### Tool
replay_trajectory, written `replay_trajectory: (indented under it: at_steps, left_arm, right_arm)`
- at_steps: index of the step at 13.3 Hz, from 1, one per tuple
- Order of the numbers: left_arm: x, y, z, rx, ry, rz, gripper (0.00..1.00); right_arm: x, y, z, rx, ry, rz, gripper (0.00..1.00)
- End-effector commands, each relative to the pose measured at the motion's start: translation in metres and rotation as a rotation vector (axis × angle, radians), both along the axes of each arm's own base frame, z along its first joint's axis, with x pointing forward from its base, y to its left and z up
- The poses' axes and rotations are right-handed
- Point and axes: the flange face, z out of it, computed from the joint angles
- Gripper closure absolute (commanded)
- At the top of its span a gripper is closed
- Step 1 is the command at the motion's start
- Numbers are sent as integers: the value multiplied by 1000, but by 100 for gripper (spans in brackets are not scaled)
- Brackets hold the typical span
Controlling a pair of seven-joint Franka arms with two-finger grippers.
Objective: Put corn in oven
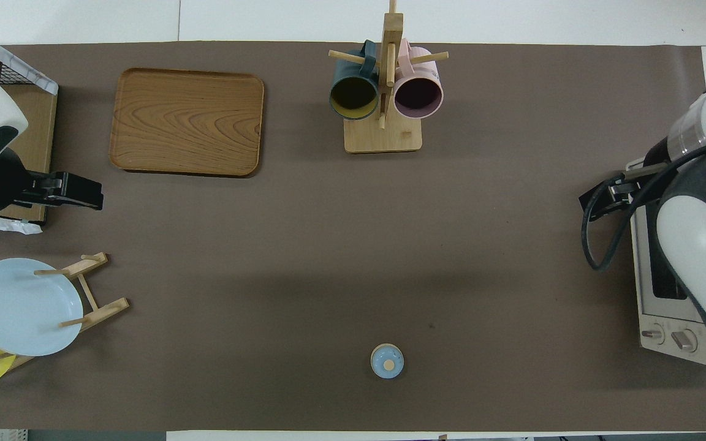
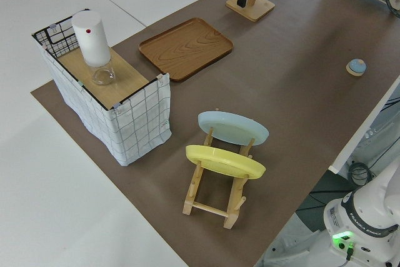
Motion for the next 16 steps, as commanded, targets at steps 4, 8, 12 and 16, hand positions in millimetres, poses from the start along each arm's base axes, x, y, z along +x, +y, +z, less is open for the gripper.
replay_trajectory:
  at_steps: [4, 8, 12, 16]
  left_arm:
    - [-1, 5, 2, 17, -5, -3, 0]
    - [-1, 5, 2, 18, -5, -4, 0]
    - [-1, 4, 1, 17, -3, -4, 0]
    - [-1, 5, 2, 18, -5, -4, 0]
  right_arm:
    - [-29, -17, 10, 22, -3, -59, 0]
    - [-25, -25, 12, 24, -23, -75, 0]
    - [-23, -28, 13, 23, -30, -80, 0]
    - [-21, -35, 13, 22, -40, -93, 0]
